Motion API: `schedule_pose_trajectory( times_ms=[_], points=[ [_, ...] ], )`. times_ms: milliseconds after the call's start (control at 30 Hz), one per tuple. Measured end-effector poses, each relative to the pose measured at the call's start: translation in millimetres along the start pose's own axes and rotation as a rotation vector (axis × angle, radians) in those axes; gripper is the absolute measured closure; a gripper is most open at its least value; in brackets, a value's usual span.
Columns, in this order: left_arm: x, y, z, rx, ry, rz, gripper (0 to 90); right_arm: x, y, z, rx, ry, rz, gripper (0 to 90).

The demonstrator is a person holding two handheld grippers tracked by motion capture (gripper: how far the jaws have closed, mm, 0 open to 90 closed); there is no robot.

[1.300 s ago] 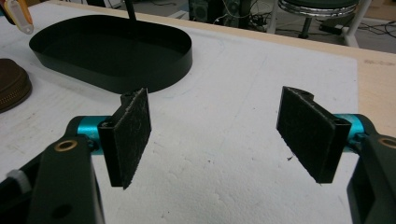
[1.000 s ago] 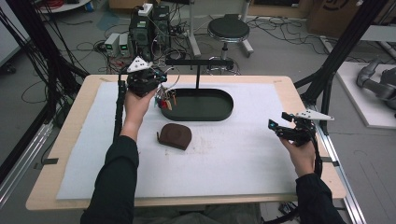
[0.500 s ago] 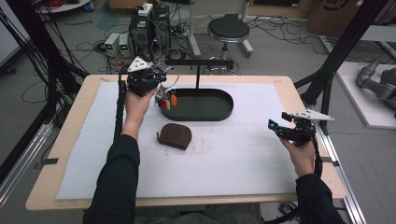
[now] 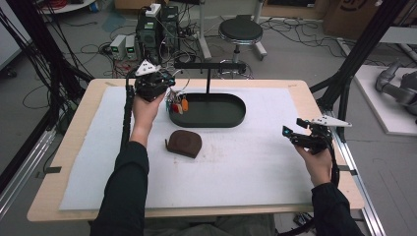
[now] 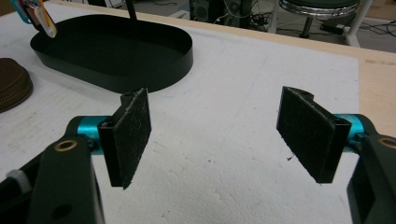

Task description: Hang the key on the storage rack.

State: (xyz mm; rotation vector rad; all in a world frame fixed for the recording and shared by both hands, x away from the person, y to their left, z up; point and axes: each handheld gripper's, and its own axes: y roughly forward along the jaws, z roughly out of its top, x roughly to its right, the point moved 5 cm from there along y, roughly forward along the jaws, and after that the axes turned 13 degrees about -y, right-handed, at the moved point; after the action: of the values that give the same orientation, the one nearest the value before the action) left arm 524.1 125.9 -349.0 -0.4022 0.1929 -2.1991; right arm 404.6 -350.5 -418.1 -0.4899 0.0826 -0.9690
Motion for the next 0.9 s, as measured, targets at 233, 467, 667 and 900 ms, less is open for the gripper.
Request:
schedule_pose_trajectory(
  times_ms=[233,467,667,900],
  points=[
    [-1.9,1.3,-1.7,-0.009,-0.007,0.019,84.8,-0.2,0.4,-0.1,-0.002,-0.002,0.001,26.6],
    [-1.5,0.9,-0.3,0.007,-0.017,0.042,77.3,-0.4,0.7,-0.2,-0.004,-0.002,0.001,26.6],
    [-2.5,-7.5,1.5,0.02,0.004,0.079,74.4,-0.8,1.5,0.1,-0.003,-0.005,0.0,26.6],
    [4.1,-23.5,-6.4,-0.006,0.092,0.138,60.2,-1.5,1.5,0.5,-0.003,-0.005,-0.001,26.6]
  ],
)
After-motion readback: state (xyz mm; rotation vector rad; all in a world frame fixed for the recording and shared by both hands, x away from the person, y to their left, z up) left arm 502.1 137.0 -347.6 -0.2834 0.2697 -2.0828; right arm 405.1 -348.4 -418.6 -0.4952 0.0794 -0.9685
